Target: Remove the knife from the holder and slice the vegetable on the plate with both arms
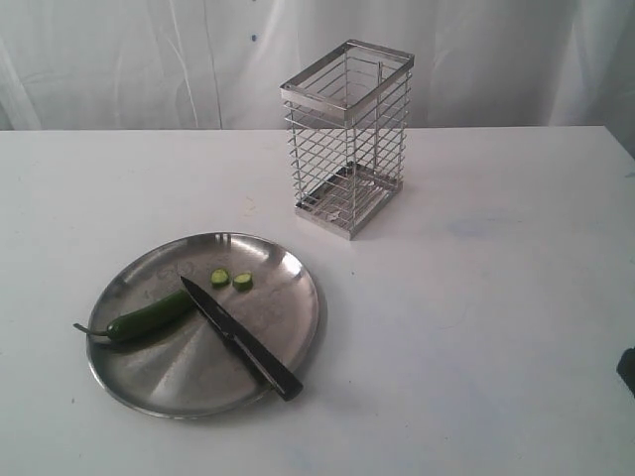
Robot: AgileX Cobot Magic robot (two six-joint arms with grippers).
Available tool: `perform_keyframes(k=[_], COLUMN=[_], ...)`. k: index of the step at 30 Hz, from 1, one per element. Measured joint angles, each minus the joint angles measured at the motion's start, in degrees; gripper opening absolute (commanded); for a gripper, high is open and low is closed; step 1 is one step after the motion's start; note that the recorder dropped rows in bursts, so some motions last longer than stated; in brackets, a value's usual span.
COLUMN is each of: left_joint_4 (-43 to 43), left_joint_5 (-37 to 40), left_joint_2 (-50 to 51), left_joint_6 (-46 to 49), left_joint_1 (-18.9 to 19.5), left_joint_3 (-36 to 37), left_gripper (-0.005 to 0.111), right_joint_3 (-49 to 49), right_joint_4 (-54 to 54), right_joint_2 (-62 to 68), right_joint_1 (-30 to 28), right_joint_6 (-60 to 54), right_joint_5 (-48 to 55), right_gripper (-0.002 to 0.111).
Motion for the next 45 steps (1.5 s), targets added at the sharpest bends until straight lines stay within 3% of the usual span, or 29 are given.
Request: perform_keyframes(k=[23,27,32,36,45], left_joint_4=[0.7,2.8,19.1,21.1,24.6], left_joint_5=[-1.3,-12.3,-25.1,-35.2,-34.7], left_joint_2=[0.0,-0.3,-6.0,-7.4,-7.5], left_joint_6=[0.0,-1.8,-21.6,-26.0,-28.0], left_joint_1=[0.0,0.0,0.0,0.0,0.0], left_joint_3=[0.4,5.7,20.2,31.5,33.8], left_gripper=[0.0,0.0,0.0,0.0,0.0], right_joint_3=[0.0,0.0,0.0,0.0,0.0], right_joint_4=[0.0,0.0,-0.1,-0.1,-0.1], right_joint_2=[0.0,0.0,0.0,0.0,0.0], right_joint_1=[-0.2,-0.2,-0.2,-0.2,-0.2], right_joint_6=[0.0,0.0,0.0,0.0,0.0], right_joint_5=[1.4,1.4,1.4,1.4,1.6], right_gripper=[0.0,0.0,0.0,0.0,0.0])
